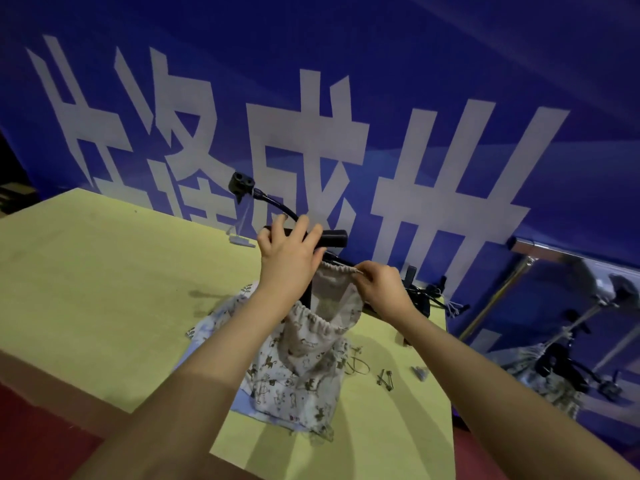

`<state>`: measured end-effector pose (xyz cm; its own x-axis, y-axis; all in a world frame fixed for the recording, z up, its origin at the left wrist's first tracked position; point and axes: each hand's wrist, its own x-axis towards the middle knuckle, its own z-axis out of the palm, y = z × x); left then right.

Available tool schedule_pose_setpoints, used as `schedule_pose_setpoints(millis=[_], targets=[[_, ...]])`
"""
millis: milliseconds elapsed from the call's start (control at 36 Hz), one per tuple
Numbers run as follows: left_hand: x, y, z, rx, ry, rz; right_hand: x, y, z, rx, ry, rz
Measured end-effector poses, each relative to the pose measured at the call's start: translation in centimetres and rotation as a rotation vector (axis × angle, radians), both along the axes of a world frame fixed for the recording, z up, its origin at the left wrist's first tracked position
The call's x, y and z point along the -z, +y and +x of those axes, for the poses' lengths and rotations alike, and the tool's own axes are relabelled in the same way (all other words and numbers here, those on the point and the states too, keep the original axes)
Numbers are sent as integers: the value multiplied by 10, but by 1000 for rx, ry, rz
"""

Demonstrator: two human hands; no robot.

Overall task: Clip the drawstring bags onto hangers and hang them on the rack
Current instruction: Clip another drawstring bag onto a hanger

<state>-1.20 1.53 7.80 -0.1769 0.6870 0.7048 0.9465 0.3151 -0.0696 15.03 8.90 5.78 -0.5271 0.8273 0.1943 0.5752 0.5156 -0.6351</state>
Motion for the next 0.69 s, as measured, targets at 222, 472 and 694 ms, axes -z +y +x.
schedule_pose_setpoints(millis=[222, 472, 694], targets=[[-10, 6, 13, 29, 65, -84, -18, 5, 10, 112, 29, 46], [-26, 9, 19, 148, 72, -176, -43, 2, 14, 113, 579, -396], [-46, 16, 20, 138, 46, -341, -85, -2, 4, -20, 796, -383]])
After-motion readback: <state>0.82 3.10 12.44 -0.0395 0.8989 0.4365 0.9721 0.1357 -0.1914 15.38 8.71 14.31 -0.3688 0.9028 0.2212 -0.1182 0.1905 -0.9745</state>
